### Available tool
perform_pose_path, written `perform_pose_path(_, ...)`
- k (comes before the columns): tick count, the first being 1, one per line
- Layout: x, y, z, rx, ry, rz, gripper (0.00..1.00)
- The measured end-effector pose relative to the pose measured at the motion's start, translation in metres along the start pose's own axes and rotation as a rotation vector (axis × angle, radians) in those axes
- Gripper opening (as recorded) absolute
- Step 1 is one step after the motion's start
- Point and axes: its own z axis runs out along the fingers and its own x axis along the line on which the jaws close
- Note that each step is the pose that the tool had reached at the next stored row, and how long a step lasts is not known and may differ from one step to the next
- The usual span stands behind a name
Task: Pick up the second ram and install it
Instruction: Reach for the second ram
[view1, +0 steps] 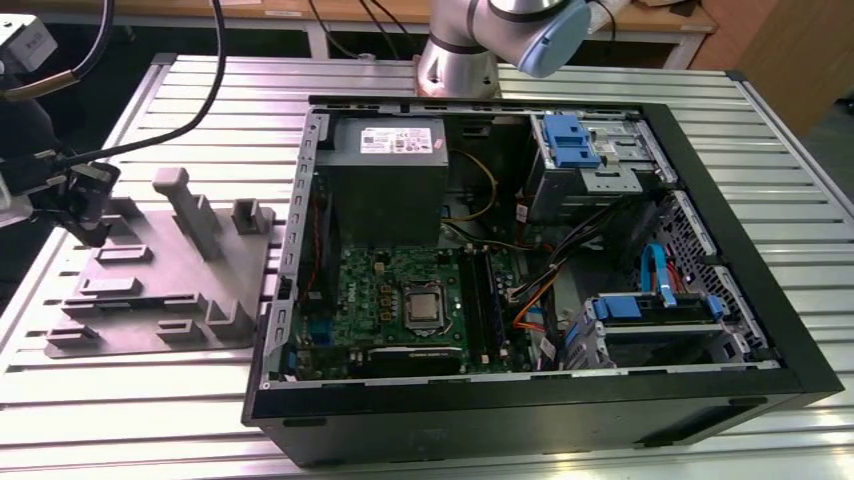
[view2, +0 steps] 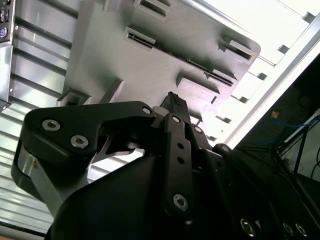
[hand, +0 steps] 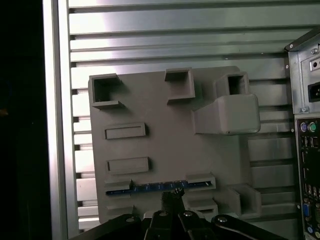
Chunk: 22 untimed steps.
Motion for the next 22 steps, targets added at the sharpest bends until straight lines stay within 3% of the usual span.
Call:
perform_pose_path(7,0.0002,0.0019,0.0016,-0.0003,-0.0003,0.0,0.1)
perform_pose_path(16,0.0017,0.0013,0.0175,0.0001,-0.0003,0.0,0.1)
perform_pose_path(22,0.0025,-0.0038,0.022,0.0002,-0.0002,0.0,0.1)
